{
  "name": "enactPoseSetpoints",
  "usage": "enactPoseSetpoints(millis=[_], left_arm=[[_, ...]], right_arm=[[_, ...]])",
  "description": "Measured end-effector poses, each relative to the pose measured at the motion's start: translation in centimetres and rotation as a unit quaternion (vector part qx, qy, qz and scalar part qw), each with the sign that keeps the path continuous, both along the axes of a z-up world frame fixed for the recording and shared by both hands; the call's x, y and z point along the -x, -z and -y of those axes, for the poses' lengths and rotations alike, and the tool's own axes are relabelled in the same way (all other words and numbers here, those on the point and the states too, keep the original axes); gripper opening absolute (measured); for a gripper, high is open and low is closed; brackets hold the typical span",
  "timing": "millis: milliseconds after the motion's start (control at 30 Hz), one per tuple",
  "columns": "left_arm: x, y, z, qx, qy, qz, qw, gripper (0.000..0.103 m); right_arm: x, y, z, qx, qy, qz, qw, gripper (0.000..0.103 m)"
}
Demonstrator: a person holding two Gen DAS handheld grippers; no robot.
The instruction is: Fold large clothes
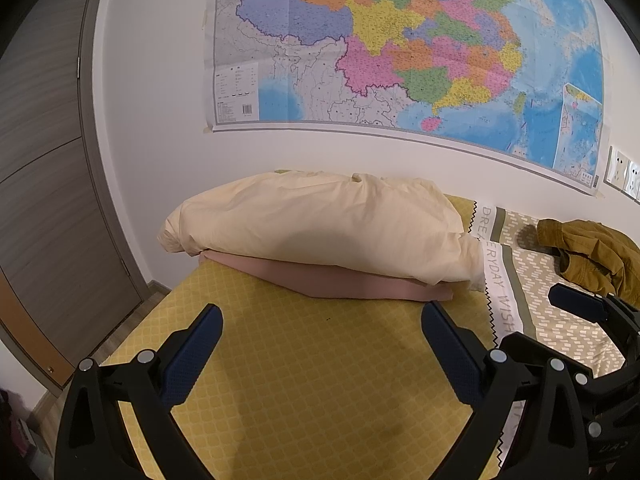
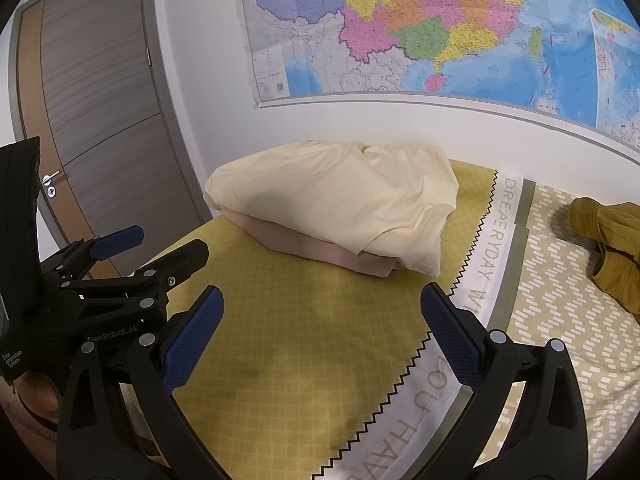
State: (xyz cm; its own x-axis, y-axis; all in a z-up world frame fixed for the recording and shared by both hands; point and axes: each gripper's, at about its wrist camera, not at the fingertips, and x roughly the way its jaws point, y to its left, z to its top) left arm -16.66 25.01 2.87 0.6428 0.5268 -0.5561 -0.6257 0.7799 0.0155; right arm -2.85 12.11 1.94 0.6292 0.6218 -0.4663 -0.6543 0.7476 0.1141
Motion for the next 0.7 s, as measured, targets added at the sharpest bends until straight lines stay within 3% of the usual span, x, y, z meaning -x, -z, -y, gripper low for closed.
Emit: enactPoseSetpoints(millis=[700], left_arm=[[0.22, 0.27, -0.08, -0.005, -0.001, 0.000, 1.0000, 0.096]], right_arm=[[-0.06, 0.01, -0.21, 0.003, 0.003, -0.003, 1.000, 0.097]])
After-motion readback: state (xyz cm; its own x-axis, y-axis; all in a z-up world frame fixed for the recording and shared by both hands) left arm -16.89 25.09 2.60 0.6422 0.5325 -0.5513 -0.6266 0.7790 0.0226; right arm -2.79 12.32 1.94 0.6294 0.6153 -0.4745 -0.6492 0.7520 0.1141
